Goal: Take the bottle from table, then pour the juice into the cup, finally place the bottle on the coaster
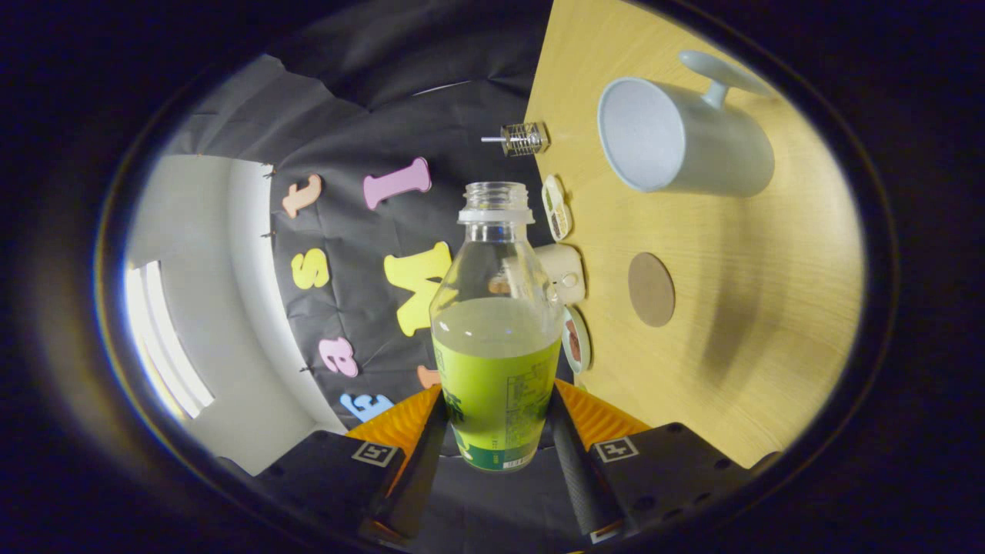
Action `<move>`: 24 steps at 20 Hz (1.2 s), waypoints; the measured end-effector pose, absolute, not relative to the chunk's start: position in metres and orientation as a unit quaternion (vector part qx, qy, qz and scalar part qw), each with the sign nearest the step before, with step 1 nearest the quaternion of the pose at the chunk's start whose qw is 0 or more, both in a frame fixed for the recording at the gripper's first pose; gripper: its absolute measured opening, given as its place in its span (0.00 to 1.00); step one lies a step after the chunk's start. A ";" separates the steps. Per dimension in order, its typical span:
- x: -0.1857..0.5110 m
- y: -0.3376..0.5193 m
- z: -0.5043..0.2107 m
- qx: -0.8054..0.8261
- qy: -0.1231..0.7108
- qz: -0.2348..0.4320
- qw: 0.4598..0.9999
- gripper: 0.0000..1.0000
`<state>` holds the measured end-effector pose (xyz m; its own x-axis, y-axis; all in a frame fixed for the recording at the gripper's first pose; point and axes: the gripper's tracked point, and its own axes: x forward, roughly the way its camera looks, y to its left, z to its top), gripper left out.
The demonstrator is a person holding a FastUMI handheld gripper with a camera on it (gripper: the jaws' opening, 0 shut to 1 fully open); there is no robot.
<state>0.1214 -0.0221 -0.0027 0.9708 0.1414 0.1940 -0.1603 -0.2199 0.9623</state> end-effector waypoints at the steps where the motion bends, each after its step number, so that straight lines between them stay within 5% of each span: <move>1: 0.123 -0.022 -0.004 0.774 -0.006 0.120 0.622 0.78; 24: 0.130 -0.031 0.005 0.816 -0.015 0.120 0.565 0.77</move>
<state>0.1302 -0.0309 0.0055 0.9708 0.1108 0.2129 -0.1601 -0.3618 0.9184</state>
